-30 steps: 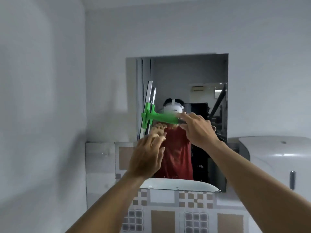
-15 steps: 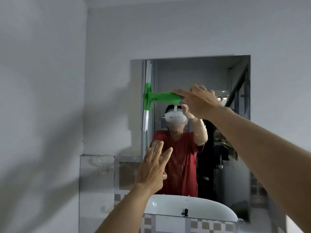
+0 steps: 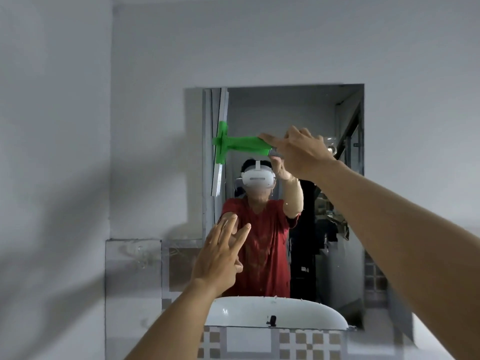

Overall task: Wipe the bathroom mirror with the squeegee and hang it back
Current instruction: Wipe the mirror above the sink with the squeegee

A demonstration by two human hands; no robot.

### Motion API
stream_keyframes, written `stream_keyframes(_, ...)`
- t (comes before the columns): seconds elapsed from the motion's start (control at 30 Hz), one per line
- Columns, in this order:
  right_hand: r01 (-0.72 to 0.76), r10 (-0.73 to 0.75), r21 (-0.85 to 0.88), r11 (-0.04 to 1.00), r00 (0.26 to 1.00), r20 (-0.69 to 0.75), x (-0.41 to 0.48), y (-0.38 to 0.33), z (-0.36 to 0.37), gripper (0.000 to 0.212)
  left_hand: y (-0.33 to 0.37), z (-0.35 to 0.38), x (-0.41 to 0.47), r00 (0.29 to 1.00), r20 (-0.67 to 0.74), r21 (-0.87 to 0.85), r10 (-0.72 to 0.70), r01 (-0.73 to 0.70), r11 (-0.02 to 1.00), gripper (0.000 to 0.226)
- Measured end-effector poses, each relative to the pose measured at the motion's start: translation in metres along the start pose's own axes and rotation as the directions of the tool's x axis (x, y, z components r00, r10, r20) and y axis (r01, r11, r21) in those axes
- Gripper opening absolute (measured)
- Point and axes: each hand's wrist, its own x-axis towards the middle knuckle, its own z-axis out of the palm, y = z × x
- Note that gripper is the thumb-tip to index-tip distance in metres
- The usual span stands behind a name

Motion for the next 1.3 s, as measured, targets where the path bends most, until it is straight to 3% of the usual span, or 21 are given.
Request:
stream_keyframes(0.5,-0.315,0.315,0.072,0.946,0.949,0.006,-0.069,0.078,-0.014,0.068,-0.005,0.005,0.0,0.998,-0.069,-0.026,0.011,-0.013,1.0,0.115)
stream_keyframes(0.83,-0.443,0.447,0.214,0.871,0.894,0.033,-0.102,0.061,-0.005,0.063,0.001,0.0,0.001,0.999,-0.048,-0.042,-0.005,0.003,0.999,0.11)
stream_keyframes(0.97,-0.523,0.558,0.376,0.765,0.829,0.018,-0.118,0.042,0.022,0.06,-0.001,-0.002,0.0,0.999,-0.05,-0.065,0.01,-0.013,0.998,0.108)
stream_keyframes(1.13,-0.604,0.653,0.422,0.676,0.757,0.038,-0.142,0.012,0.05,0.07,-0.004,-0.006,0.002,0.997,-0.066,-0.055,0.051,-0.055,0.997,0.107)
stream_keyframes(1.3,-0.583,0.625,0.455,0.673,0.777,0.072,-0.148,-0.012,0.068,0.095,-0.004,-0.005,-0.012,0.993,-0.105,-0.102,0.047,-0.058,0.993,0.099)
